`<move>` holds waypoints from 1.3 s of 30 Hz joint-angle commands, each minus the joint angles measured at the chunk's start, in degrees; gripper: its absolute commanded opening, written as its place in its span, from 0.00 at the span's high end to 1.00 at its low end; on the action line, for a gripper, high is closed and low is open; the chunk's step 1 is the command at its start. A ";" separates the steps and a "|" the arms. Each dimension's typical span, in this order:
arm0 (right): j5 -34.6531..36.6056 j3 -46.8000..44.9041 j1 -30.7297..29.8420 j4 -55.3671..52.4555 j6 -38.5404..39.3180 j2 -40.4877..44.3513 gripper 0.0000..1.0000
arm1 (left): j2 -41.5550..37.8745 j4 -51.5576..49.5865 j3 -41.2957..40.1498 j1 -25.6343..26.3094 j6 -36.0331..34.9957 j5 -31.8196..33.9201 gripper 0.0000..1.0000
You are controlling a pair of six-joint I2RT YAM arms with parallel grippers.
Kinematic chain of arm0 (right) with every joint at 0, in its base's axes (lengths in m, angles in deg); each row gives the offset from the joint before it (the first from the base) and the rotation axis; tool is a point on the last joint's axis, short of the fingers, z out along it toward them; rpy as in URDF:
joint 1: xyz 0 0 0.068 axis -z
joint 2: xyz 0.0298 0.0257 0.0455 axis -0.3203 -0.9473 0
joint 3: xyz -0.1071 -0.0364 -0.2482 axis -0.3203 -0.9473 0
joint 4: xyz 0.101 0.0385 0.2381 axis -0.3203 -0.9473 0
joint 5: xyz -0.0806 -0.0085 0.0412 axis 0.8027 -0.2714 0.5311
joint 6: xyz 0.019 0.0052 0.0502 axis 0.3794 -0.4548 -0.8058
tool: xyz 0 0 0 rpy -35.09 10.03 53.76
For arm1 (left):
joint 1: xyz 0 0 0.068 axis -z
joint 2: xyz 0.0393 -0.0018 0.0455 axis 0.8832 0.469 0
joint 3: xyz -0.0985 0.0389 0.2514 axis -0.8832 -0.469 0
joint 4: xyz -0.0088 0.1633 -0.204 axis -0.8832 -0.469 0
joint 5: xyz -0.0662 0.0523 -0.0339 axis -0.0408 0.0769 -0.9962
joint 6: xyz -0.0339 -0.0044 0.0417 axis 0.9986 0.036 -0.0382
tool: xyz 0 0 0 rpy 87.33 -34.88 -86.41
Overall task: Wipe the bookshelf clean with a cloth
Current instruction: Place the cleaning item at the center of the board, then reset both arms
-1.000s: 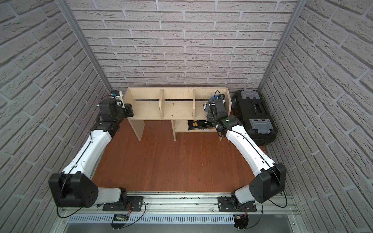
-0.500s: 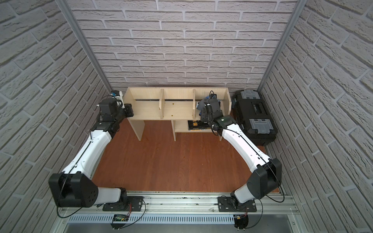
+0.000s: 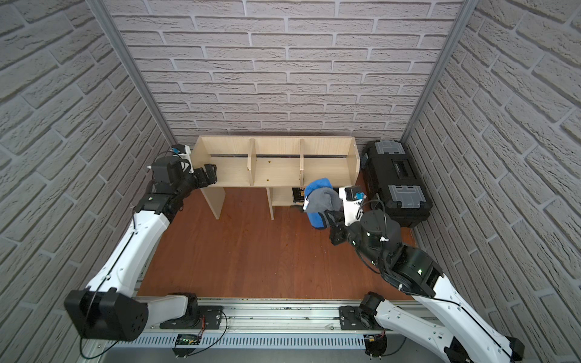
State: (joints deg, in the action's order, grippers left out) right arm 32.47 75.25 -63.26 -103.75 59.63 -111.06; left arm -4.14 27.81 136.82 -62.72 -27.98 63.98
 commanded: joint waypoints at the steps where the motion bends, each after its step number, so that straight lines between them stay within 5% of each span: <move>1: -3.01 -9.50 -1.39 -1.00 -4.17 1.11 0.89 | -7.23 -0.21 -1.76 0.89 0.59 2.49 0.02; 5: -4.99 -20.80 -1.44 9.81 -8.76 -1.17 0.76 | -14.48 -1.05 -7.82 2.57 0.68 4.34 0.02; 8: -5.38 -26.12 -1.39 18.19 -10.95 -7.48 0.43 | -18.51 0.08 -14.17 4.19 0.47 6.17 0.02; 9: -4.41 -26.42 -1.39 18.78 -11.55 -9.58 0.25 | -19.29 0.02 -15.79 4.53 0.29 7.53 0.02; 12: 1.06 -25.17 -1.30 16.85 -11.31 -11.72 0.00 | -18.97 1.02 -19.46 4.65 -1.39 11.79 0.02; 19: 39.22 -21.19 4.22 8.17 -6.70 -3.52 0.01 | -6.43 14.63 -26.03 3.33 -12.09 25.47 0.02; 23: 52.02 -34.35 11.10 38.91 19.72 1.15 0.01 | 0.08 30.79 -33.68 -0.15 -15.06 27.70 0.02; 27: 48.91 -43.28 24.32 48.17 12.24 -1.70 0.01 | 6.88 44.33 -41.37 -2.59 -14.67 22.05 0.02; 29: 40.65 -47.59 28.91 57.32 10.69 -5.76 0.01 | 10.68 49.31 -43.33 -2.12 -15.71 18.60 0.02; 32: 23.92 -57.50 33.29 87.04 15.97 -15.34 0.01 | 13.42 55.35 -43.71 -1.98 -18.78 15.16 0.02; 36: 14.80 -55.86 37.71 110.01 20.62 -36.82 0.01 | 17.54 63.02 -46.01 -1.57 -20.04 13.03 0.02; 39: 4.27 -49.01 37.60 103.85 25.51 -44.98 0.01 | 21.97 75.16 -49.78 0.25 -21.94 16.36 0.02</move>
State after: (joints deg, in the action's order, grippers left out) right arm 49.85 20.94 -25.69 -13.83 78.90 -152.02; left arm 15.55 86.80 89.21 -64.14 -46.91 80.50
